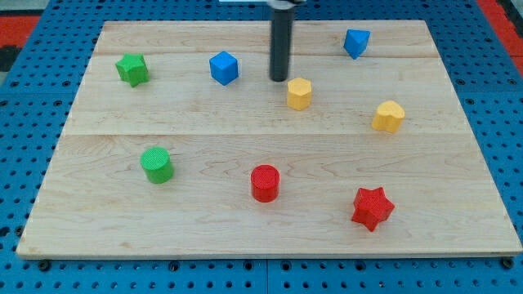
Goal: Slide the green star to the top left of the board
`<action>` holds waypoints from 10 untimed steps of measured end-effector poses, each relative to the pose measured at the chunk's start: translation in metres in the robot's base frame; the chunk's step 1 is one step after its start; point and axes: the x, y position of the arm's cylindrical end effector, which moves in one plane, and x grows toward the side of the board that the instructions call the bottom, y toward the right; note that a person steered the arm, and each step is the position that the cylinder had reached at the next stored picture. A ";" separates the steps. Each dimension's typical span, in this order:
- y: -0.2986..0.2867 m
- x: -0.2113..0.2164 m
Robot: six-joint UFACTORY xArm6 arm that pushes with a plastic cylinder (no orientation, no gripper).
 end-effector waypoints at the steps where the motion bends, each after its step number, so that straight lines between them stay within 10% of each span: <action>1: -0.070 0.004; 3: -0.202 0.059; 4: -0.218 0.016; 9: -0.087 -0.039; 10: -0.135 -0.058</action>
